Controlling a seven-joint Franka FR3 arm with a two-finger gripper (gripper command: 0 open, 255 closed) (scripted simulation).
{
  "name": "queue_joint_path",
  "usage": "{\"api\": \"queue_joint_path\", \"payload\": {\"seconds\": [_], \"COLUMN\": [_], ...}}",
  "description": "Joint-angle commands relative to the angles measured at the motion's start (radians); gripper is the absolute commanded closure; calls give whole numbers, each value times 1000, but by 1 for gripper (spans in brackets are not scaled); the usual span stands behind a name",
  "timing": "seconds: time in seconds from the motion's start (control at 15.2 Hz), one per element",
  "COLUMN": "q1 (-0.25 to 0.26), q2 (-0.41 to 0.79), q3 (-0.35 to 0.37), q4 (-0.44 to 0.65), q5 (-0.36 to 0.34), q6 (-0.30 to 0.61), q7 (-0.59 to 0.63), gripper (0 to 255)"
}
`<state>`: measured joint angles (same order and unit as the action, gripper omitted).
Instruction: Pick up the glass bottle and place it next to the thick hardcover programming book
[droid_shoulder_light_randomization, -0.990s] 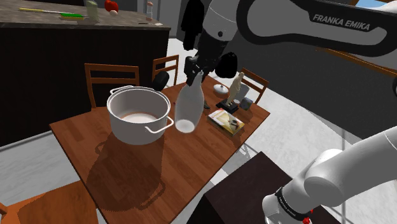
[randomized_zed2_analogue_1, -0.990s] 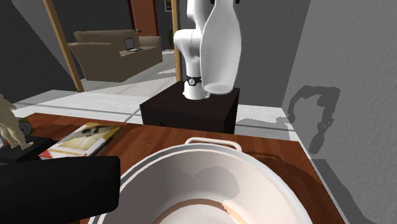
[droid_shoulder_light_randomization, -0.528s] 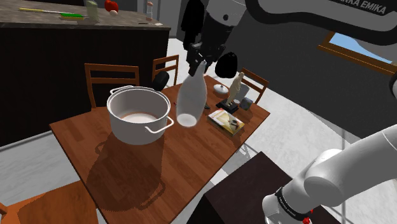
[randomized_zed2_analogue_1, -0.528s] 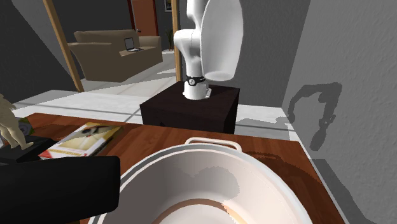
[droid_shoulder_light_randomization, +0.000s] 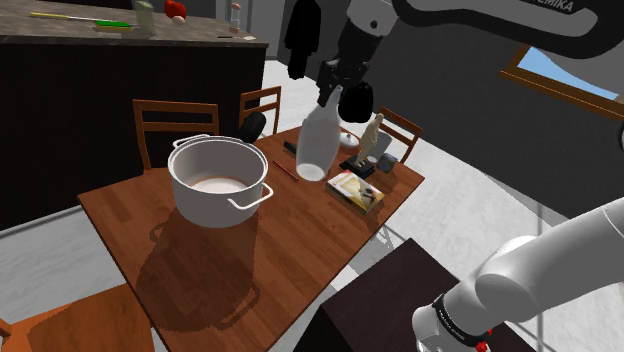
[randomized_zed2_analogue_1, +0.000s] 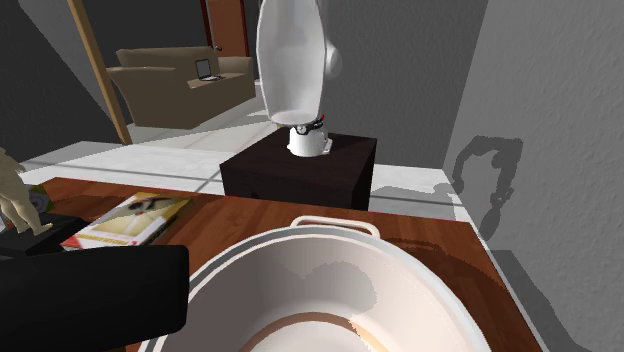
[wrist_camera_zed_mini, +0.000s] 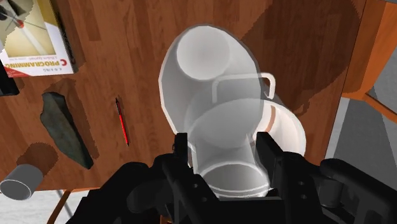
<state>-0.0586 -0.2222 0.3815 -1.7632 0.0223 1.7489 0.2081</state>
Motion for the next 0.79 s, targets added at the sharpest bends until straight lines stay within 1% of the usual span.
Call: {"api": "queue_joint_path", "payload": {"seconds": [0.0,0.4,0.73], "q1": [-19,-72,-117], "q2": [9,53,117], "q3": [-32,-115,-176], "q4": [4,42,108], "q5": [0,-1,-3], "q6": [5,10,5], "q7": [-51,-187,-293], "gripper": [255,255,255]}}
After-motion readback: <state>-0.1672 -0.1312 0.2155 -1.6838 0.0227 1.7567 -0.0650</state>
